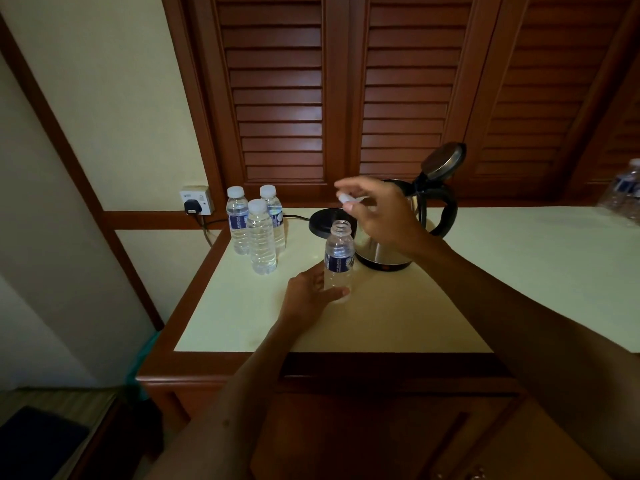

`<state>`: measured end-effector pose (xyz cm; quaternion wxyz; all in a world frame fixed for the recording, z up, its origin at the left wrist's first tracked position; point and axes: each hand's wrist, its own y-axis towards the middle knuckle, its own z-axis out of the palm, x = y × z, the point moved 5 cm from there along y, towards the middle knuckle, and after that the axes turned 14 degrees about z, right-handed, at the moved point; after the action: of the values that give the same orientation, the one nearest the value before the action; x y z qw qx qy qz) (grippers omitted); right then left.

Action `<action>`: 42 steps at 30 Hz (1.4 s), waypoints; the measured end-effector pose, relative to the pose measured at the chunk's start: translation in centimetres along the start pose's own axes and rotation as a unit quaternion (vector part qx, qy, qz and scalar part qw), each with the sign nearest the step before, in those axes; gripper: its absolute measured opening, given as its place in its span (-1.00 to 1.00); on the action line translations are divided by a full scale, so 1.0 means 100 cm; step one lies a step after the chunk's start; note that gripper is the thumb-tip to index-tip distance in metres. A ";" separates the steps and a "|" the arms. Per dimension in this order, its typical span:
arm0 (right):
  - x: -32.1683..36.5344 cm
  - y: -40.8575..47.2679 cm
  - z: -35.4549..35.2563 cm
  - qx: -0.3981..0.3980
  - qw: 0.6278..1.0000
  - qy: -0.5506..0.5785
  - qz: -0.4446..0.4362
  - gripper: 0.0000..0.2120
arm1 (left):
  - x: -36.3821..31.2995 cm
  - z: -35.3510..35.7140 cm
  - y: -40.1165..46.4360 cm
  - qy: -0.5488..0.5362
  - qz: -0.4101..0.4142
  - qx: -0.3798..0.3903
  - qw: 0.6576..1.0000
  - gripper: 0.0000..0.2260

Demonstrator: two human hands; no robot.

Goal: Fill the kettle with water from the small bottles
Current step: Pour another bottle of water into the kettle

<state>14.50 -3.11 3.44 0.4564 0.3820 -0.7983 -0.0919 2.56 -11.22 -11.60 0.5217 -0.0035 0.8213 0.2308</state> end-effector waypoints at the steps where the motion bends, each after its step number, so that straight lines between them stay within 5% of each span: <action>1: -0.007 -0.003 -0.004 -0.018 1.000 0.006 0.017 -0.71 | -0.001 0.000 0.000 0.002 -0.001 0.000 1.000 -0.54; 10: -0.118 -0.089 0.025 0.125 0.957 -0.123 0.233 -0.61 | -0.002 0.001 0.001 0.023 -0.004 0.000 1.000 -0.45; 18: -0.163 -0.102 -0.010 0.104 0.940 -0.246 0.212 -0.49 | 0.002 0.001 0.001 0.060 -0.003 -0.006 0.998 -0.42; 24: -0.190 -0.112 -0.045 0.099 0.946 -0.252 0.179 -0.61 | -0.003 0.005 0.007 0.071 -0.005 -0.030 0.997 -0.39; 33: -0.198 -0.112 -0.040 0.110 0.944 -0.248 0.189 -0.51 | -0.019 0.006 0.026 0.050 -0.004 -0.065 0.997 -0.57; 36: -0.200 -0.113 -0.041 0.102 0.946 -0.237 0.199 -0.38 | -0.030 0.002 0.042 0.081 -0.006 -0.072 0.994 -0.55; 42: -0.203 -0.112 -0.041 0.105 0.946 -0.229 0.202 -0.44 | -0.064 -0.010 0.076 0.239 0.042 -0.047 0.969 -0.57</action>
<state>29.59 4.11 -13.16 0.2278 0.2269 -0.9469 0.0017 2.74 -6.32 -2.90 0.2995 -0.0483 0.9097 0.2835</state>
